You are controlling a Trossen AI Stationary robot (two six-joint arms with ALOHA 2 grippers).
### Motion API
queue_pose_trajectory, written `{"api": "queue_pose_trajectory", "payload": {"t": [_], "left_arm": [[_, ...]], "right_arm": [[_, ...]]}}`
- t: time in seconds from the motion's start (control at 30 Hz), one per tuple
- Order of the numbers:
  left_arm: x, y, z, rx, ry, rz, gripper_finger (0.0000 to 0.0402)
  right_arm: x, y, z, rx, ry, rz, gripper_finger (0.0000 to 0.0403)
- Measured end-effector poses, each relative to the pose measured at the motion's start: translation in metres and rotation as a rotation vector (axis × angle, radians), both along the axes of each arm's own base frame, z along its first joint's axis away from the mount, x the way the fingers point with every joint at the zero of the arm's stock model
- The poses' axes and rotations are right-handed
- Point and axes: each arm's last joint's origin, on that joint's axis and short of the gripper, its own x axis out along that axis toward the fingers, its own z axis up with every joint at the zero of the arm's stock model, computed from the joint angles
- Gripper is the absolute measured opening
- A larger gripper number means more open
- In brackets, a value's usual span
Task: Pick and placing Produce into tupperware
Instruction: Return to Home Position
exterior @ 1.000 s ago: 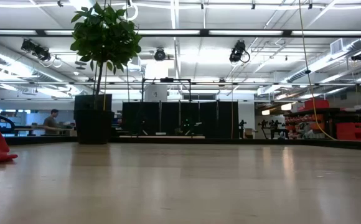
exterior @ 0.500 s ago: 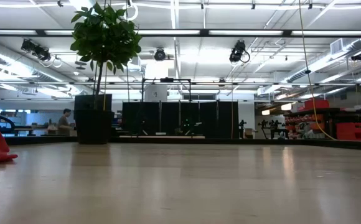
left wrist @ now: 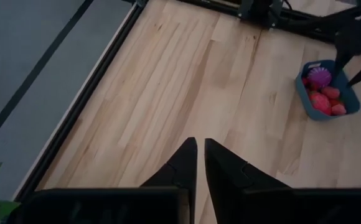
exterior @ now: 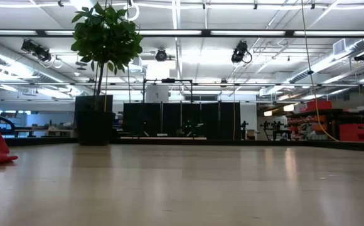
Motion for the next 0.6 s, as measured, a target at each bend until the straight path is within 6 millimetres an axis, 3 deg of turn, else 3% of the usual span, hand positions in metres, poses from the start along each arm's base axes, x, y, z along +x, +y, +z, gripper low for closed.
{"api": "queue_pose_trajectory", "payload": {"t": [0.17,0.37,0.47,0.6], "left_arm": [[-0.014,0.002,0.005,0.007,0.004,-0.003,0.0043],[-0.056,0.006,0.025,0.055,-0.081,-0.026,0.0034],[-0.084,0.008,0.036,0.053,-0.146,-0.002,0.003],[-0.137,0.008,0.05,0.024,-0.279,0.049,0.0032]], "right_arm": [[-0.007,-0.022,0.03,-0.032,-0.138,0.048,0.0183],[-0.04,-0.077,0.083,-0.045,-0.331,0.057,0.0182],[-0.06,-0.102,0.105,-0.119,-0.486,0.043,0.0181],[-0.084,-0.123,0.127,-0.196,-0.657,0.118,0.0181]]}}
